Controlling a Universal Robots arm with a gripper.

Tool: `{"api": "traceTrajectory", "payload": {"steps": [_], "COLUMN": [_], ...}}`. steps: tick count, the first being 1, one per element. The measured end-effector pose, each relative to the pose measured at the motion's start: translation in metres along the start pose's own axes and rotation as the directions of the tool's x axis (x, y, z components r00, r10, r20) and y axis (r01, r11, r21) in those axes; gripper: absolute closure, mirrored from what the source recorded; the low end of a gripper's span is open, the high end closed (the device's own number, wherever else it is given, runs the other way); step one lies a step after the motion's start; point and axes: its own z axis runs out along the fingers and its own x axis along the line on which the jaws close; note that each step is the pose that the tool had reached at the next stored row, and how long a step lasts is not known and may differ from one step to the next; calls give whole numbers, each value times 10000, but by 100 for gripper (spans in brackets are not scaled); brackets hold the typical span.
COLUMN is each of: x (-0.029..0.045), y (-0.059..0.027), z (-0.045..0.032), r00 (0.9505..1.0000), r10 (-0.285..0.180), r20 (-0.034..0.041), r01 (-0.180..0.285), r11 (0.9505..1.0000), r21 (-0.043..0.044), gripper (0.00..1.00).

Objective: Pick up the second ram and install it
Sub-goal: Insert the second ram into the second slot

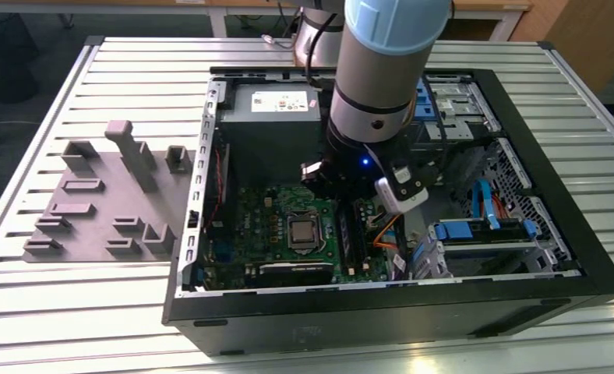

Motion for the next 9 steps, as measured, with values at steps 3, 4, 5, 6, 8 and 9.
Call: {"api": "traceTrajectory", "payload": {"steps": [3,4,5,6,8,9], "x": [-1,-1,-3,-3,-3,-3], "y": [-3,-3,-3,-3,-3,-5], "z": [5,6,7,7,8,9], "r00": [10000,10000,10000,10000,10000,10000], "r10": [13,13,13,13,13,14], "r20": [-5,-5,-5,-5,-5,-4], "r01": [-13,-13,-13,-13,-13,-14], "r11": [10000,10000,10000,10000,10000,10000], "r21": [1,1,1,0,0,-2], "gripper": [86,86,86,86,86,86]}}
